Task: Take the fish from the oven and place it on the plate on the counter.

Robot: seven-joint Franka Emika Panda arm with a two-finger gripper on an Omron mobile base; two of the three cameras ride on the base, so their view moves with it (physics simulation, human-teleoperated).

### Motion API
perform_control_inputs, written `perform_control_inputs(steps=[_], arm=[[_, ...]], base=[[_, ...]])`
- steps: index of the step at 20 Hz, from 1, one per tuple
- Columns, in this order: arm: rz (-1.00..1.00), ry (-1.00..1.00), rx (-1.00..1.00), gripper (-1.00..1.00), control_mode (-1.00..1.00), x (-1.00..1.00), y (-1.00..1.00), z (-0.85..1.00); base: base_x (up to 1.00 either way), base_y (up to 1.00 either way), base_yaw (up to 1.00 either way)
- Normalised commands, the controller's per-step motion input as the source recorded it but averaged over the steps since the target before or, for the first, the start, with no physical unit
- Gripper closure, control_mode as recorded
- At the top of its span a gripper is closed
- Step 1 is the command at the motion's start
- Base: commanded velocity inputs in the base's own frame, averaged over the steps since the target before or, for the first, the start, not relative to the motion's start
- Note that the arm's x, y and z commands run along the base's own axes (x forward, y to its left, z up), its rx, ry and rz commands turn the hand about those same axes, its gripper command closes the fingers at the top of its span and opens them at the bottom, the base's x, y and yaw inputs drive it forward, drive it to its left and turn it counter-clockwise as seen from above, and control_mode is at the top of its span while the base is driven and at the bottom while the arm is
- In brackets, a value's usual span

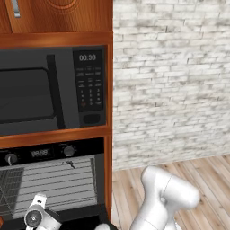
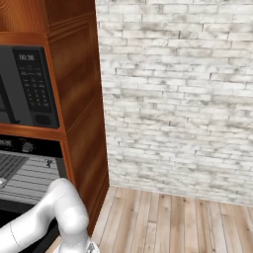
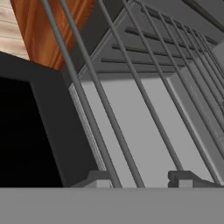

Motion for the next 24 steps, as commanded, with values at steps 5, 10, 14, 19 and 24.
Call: perform_control_inputs(steps=[5, 10, 14, 19, 24], arm=[[0.01, 0.00, 0.00, 1.00, -1.00, -0.95, 0.01, -1.00], [0.01, 0.00, 0.00, 1.00, -1.00, -1.00, 0.03, -1.00], [0.01, 0.00, 0.00, 1.00, -1.00, -1.00, 0.07, -1.00], [0.02, 0.00, 0.00, 1.00, -1.00, -1.00, 0.07, -0.96], [0.02, 0.00, 0.00, 1.00, -1.00, -1.00, 0.07, -0.87]], base=[[0.00, 0.00, 0.00], [0.00, 0.00, 0.00], [0.00, 0.00, 0.00], [0.00, 0.00, 0.00], [0.00, 0.00, 0.00]])
